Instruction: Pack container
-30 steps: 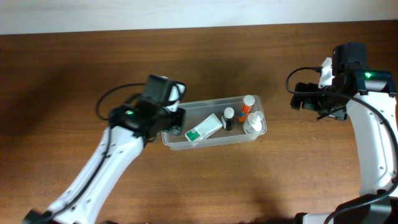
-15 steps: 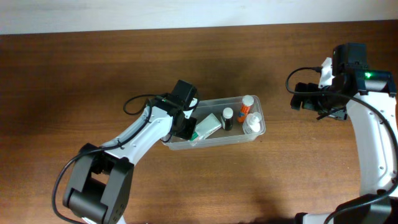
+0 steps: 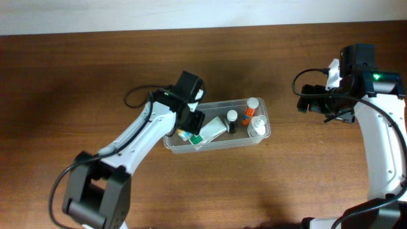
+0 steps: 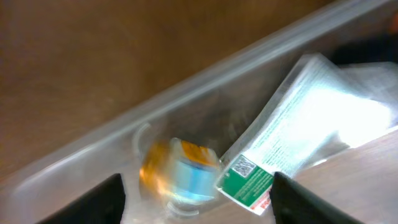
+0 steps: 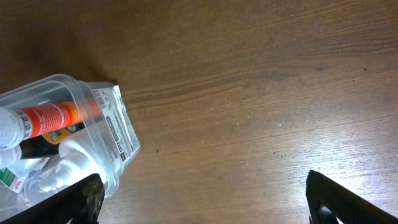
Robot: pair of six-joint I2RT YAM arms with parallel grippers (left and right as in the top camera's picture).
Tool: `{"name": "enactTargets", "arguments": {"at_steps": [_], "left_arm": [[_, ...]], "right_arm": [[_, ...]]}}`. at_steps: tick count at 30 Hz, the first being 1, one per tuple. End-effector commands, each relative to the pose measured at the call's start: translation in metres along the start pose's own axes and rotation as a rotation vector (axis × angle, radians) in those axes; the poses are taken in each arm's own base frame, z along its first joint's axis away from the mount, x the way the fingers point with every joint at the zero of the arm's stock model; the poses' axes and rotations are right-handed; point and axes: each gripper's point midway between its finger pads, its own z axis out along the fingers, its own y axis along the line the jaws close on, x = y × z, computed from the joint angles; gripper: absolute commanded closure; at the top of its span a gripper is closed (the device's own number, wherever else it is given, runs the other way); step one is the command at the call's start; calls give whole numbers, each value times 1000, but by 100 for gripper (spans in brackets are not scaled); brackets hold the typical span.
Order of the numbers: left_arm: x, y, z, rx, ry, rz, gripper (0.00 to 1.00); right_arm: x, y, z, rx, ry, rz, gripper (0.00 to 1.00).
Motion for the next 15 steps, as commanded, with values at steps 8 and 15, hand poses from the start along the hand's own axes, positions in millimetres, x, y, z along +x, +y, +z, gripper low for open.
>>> {"name": "enactTargets", "arguments": {"at_steps": [8,15], "left_arm": [[-38,58,-139,-116,-328,-136,1],[-31,130,-154,-195,-365,-321,1]], "right_arm": [[1,2,2,-6,4,-25,4],[-25,14,1,-19,-106,-108,0]]}}
